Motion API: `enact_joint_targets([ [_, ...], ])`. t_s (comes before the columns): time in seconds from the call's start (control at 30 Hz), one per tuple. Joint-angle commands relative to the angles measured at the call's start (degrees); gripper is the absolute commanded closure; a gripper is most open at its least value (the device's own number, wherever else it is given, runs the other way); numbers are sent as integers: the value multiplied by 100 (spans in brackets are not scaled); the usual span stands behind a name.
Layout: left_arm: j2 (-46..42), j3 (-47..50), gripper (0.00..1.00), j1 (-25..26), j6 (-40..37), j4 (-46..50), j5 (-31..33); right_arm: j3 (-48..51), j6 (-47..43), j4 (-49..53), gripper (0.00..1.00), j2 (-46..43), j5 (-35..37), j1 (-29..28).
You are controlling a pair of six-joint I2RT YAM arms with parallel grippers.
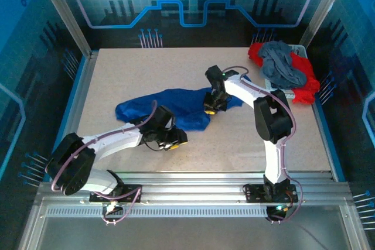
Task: Fold and stack the t-shirts
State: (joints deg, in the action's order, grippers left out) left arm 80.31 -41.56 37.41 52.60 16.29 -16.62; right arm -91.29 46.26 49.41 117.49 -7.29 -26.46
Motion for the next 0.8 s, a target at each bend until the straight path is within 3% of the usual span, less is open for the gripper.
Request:
enact_joint_targets([
  [0.0, -36, -208, 54, 44, 119, 62, 499, -106, -39, 142, 100, -365, 104, -201],
  [0.27, -1032, 161, 54, 30, 184, 672, 1205, 1265, 250, 270, 100, -2003, -141, -1007],
  [0.4, -1475, 421, 54, -37, 244, 830, 1337, 1420, 444, 236, 100, -2523, -515, -1320],
  [0.77, -1230, 444, 53, -209, 253, 620, 1280, 934, 1116, 19, 100, -1750, -1815, -729],
])
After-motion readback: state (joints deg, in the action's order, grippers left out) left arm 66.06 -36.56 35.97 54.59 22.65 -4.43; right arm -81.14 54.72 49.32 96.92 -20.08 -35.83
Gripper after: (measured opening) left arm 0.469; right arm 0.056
